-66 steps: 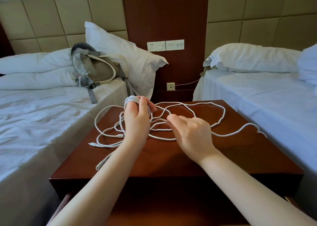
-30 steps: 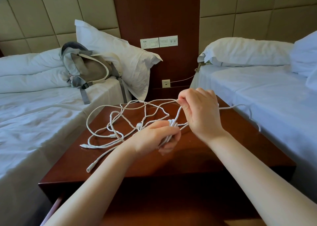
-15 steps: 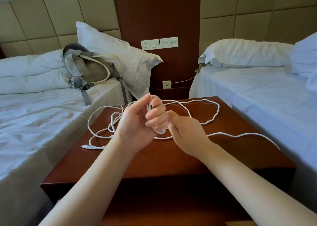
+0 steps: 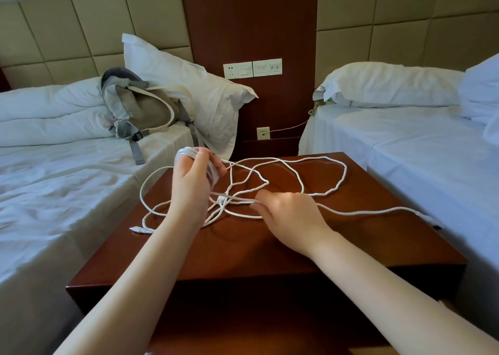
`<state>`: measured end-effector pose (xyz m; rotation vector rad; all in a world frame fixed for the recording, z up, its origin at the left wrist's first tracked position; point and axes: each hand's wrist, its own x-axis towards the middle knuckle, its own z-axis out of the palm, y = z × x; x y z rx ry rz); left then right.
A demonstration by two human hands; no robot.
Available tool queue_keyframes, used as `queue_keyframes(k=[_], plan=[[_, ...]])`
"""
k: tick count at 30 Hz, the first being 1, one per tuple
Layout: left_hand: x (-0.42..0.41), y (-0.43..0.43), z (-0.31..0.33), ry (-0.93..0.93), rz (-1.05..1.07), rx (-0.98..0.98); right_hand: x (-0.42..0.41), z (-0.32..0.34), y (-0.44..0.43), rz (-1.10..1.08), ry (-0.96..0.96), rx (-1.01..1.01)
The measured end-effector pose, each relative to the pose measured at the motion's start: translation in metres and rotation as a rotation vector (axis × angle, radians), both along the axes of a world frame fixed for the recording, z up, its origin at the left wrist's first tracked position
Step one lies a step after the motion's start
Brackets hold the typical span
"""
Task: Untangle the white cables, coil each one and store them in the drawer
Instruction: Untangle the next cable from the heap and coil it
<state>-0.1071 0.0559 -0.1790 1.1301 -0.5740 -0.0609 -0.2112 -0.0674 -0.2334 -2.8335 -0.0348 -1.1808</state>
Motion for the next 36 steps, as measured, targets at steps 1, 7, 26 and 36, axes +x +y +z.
queue_keyframes(k=[1, 7, 26, 36], plan=[[0.006, 0.003, -0.002, -0.021, 0.082, 0.060, 0.001, -0.001, -0.002, 0.000, -0.087, -0.010], [0.000, 0.001, -0.014, -0.335, 0.242, 0.550, 0.000, 0.003, 0.000, -0.022, -0.307, -0.131], [-0.020, 0.011, -0.010, -0.228, -0.813, 0.868, -0.002, 0.010, -0.008, 0.094, -0.321, 0.080], [-0.018, 0.013, -0.015, -0.050, -0.954, 0.738, -0.007, 0.014, -0.009, 0.300, -0.072, 0.211]])
